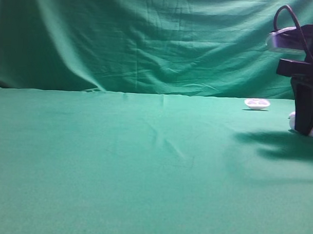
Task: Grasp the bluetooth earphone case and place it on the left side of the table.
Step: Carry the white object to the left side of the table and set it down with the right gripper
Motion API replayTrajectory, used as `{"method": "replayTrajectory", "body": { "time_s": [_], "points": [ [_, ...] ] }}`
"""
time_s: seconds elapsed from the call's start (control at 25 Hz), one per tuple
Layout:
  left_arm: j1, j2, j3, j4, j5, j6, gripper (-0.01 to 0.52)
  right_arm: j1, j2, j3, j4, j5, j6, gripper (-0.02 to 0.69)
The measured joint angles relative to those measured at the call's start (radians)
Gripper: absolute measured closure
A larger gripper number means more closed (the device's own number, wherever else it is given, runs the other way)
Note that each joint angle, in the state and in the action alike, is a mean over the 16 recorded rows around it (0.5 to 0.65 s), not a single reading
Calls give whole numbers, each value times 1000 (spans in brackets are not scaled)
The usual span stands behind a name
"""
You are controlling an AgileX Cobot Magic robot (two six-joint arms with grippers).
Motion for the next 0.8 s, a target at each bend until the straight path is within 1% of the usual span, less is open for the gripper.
{"method": "replayTrajectory", "body": {
  "time_s": [0.16, 0.4, 0.6, 0.8],
  "points": [
    [0, 0, 0, 0, 0, 0, 514, 75, 23, -159, 12, 71, 5, 333],
    [0, 0, 0, 0, 0, 0, 514, 242, 118, -472, 23, 146, 21, 333],
    [0, 0, 0, 0, 0, 0, 514, 389, 253, -714, 27, 153, 39, 333],
    [0, 0, 0, 0, 0, 0, 514, 506, 401, -878, 30, 123, 55, 333]
  ]
}}
